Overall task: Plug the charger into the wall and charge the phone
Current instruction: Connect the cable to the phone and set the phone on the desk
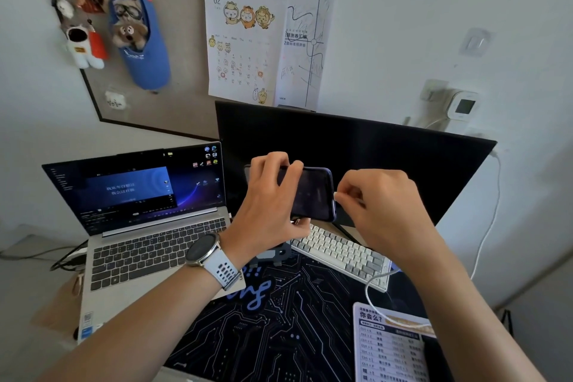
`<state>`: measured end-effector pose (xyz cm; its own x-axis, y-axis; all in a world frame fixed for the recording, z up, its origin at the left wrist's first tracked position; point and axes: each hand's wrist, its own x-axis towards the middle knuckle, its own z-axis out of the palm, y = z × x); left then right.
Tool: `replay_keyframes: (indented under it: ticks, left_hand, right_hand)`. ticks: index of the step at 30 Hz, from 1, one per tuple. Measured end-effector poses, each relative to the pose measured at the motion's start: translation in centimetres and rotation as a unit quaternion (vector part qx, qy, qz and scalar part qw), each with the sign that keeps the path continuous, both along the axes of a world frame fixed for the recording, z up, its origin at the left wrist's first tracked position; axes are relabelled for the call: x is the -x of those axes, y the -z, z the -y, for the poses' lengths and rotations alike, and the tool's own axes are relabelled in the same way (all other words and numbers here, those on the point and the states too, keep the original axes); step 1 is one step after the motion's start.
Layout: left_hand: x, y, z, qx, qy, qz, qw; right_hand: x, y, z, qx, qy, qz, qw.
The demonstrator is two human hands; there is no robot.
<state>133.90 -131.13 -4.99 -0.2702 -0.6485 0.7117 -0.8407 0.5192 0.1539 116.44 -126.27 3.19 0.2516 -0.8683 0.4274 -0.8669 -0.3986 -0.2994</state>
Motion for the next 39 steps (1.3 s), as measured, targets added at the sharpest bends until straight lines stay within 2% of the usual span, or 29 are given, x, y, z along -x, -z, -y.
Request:
replay_keyframes:
  ticks: [24,27,31,36,39]
  left_hand:
    - [1.4,0.4,-0.5,-0.036,0.012,0.051,0.998]
    - [1.3,0.3,-0.4,-0.033,0.011,0.075,0.997]
    - [1.1,-0.1,-0.1,0.001,0.001,0.149,0.989]
    - [1.7,-0.4,-0.2,0.022,0.019,0.220,0.975]
    - [2.1,-0.5,-0.3,0.042,0.036,0.229,0.972]
  right_hand:
    - [1.3,1.8,0.5,-0.026,0.024,-0.009,0.999]
    - [1.6,2.3,0.8,-0.045,0.028,0.003,0.999]
    - [2.4,2.6,1.4,-0.132,0.027,0.046,0.990]
    - [2.5,2.8,2.1,-0.132,0.018,0.111,0.985]
    - [2.6,3.6,2.5,-0.143,0.022,0.130,0.981]
